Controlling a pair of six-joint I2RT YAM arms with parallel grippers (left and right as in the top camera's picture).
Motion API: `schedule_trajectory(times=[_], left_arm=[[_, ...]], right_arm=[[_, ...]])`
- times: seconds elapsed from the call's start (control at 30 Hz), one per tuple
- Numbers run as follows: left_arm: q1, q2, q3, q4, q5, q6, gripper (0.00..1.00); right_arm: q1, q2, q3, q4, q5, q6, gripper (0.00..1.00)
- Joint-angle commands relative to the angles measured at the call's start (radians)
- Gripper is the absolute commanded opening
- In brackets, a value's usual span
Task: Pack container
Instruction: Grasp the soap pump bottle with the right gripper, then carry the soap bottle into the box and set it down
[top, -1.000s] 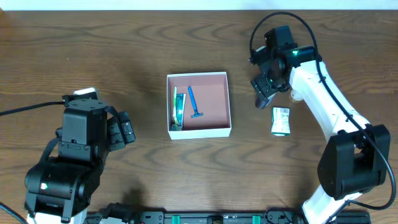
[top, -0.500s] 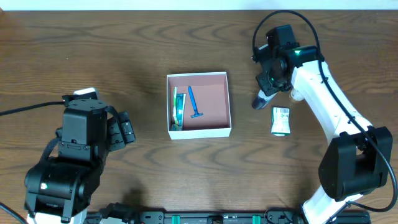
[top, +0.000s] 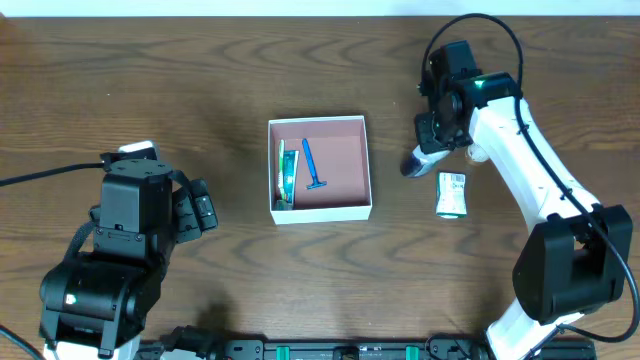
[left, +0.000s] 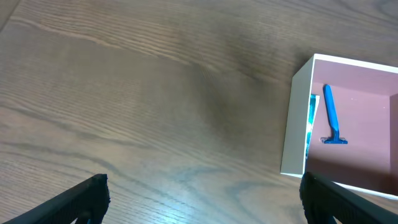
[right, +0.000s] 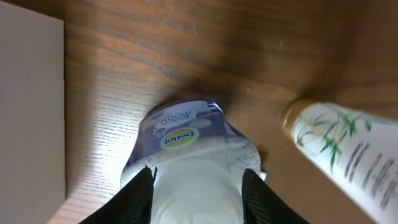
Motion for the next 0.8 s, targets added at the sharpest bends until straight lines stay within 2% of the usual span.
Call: schedule_trajectory(times=[0.0, 0.23, 0.63, 0.77], left_arm=[[0.005, -0.001, 0.013, -0.003, -0.019, 0.002, 0.98], [0.005, -0.001, 0.013, -0.003, -0.019, 0.002, 0.98], [0.005, -0.001, 0.013, -0.003, -0.019, 0.002, 0.98], [0.005, -0.001, 0.013, -0.003, -0.019, 0.002, 0.98]], right_arm=[[0.021, -0.043, 0.013, -0.011, -0.001, 0.087, 0.11], [0.08, -0.165, 0.021, 0.003, 0.056, 0.092, 0.15], [0.215, -0.36, 0.04, 0.079, 0.06, 0.052, 0.05], [0.301, -0.403, 0.04, 0.116, 0.06, 0.03, 0.06]])
